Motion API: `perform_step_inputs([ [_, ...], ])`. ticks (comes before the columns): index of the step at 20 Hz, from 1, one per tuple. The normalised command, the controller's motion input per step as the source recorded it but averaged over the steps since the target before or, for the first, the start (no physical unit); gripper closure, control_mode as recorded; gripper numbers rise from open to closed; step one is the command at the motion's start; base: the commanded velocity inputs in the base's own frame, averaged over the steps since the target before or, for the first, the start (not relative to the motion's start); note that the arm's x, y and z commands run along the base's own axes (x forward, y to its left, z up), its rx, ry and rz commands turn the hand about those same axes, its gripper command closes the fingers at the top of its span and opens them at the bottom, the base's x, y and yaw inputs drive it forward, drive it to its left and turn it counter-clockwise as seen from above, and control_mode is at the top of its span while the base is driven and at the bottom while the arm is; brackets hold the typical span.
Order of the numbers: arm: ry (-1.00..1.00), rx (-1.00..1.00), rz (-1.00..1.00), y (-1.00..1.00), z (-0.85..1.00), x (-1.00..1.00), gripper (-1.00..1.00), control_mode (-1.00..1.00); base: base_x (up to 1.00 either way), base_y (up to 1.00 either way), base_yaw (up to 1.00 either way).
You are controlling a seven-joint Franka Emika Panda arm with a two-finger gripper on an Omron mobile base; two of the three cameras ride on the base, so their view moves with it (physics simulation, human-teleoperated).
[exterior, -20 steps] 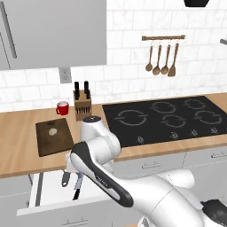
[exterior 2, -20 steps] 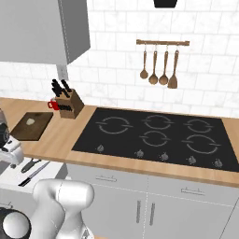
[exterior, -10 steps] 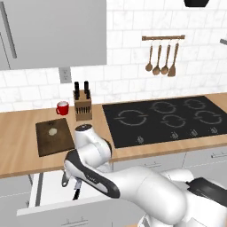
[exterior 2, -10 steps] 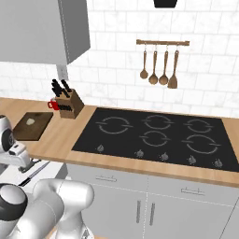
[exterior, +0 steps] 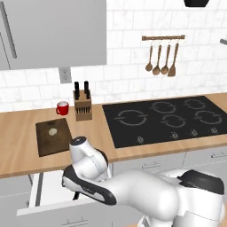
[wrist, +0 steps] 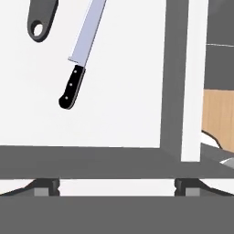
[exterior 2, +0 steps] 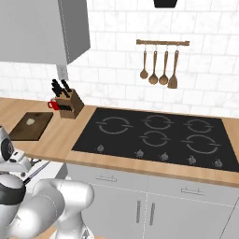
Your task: Place the appropriate cutting tool for cutting the garlic skin on the cutting board.
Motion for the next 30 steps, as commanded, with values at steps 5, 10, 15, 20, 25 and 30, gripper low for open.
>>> perform_step_inputs([
  [5, 0.0, 0.0, 0.09, 0.0, -0.38, 0.07, -1.0, -1.0, 0.0, 0.0, 0.0],
  [10, 0.0, 0.0, 0.09, 0.01, -0.35, 0.13, -1.0, -1.0, 0.0, 0.0, 0.0],
  [15, 0.0, 0.0, 0.07, 0.02, -0.2, 0.33, -1.0, -1.0, 0.0, 0.0, 0.0],
  [20, 0.0, -0.01, 0.04, 0.17, -0.21, 0.18, -1.0, -1.0, 0.0, 0.0, 0.0],
  [25, 0.0, 0.0, 0.01, 0.23, -0.19, 0.06, -1.0, -1.0, 0.0, 0.0, 0.0],
  [30, 0.0, 0.0, 0.01, 0.14, -0.07, 0.0, -1.0, -1.0, 0.0, 0.0, 0.0],
])
